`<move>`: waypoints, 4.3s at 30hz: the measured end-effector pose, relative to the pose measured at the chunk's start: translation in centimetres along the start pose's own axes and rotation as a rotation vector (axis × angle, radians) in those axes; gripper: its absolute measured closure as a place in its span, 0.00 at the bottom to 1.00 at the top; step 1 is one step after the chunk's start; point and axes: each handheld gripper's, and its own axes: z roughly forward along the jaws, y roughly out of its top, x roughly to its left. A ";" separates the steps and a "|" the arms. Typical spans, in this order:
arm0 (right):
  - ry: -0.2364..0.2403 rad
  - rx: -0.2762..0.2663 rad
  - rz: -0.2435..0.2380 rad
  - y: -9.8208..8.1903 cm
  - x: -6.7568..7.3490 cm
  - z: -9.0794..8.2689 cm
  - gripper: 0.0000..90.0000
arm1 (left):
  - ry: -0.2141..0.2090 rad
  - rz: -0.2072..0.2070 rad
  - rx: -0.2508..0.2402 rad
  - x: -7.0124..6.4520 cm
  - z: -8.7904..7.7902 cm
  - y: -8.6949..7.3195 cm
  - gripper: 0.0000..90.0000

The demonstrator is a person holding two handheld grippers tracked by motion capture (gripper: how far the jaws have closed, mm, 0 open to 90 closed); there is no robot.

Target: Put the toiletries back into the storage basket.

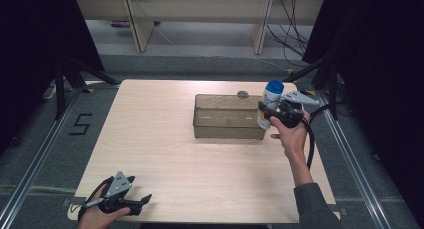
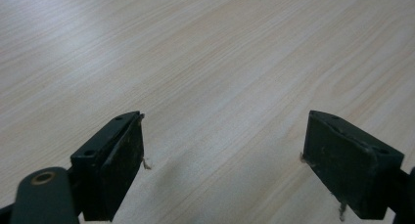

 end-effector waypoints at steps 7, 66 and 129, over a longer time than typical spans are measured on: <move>-0.015 -0.012 0.001 -0.2 -0.5 1.3 0.62 | 0.008 0.014 0.015 0.0 -0.1 0.0 0.16; -0.053 0.015 0.004 -3.8 -1.4 4.9 0.62 | -0.003 -0.007 0.000 -0.2 0.0 0.1 0.16; -0.062 0.015 0.026 -5.0 -0.2 0.3 0.24 | 0.000 -0.005 0.000 -0.2 0.0 0.1 0.16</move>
